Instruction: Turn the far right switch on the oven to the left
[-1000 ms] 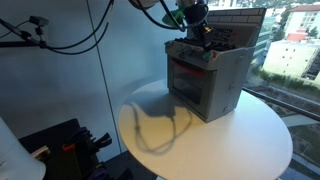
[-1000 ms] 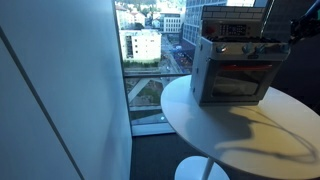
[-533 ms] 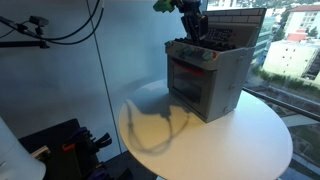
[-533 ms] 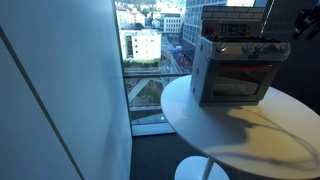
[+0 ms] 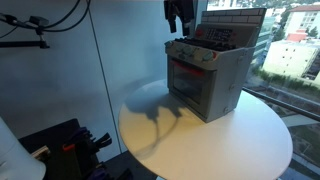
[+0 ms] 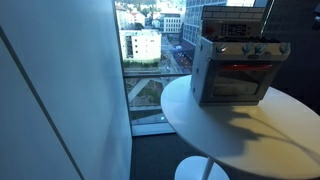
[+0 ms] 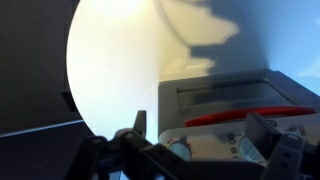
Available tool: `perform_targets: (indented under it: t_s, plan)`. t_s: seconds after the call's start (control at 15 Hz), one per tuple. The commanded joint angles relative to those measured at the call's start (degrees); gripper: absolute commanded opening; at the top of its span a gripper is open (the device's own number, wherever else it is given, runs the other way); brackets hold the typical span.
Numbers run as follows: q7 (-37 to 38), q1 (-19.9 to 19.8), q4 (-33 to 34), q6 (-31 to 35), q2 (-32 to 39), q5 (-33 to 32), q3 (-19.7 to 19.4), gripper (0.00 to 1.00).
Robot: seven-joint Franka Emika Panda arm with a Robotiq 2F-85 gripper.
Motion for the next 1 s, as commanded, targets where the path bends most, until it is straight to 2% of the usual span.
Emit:
perform_targets:
  t_s: [0.0, 0.53, 0.93]
  plan:
    - [-0.43, -0.47, 0.94, -7.66, -2.69, 0.05, 0.37, 1.0]
    - [0.5, -0.45, -1.64, -18.79, -8.61, -0.04, 1.1, 1.0]
    - [0.24, -0.52, -4.92, -21.89, -11.88, -0.01, 1.59, 1.0]
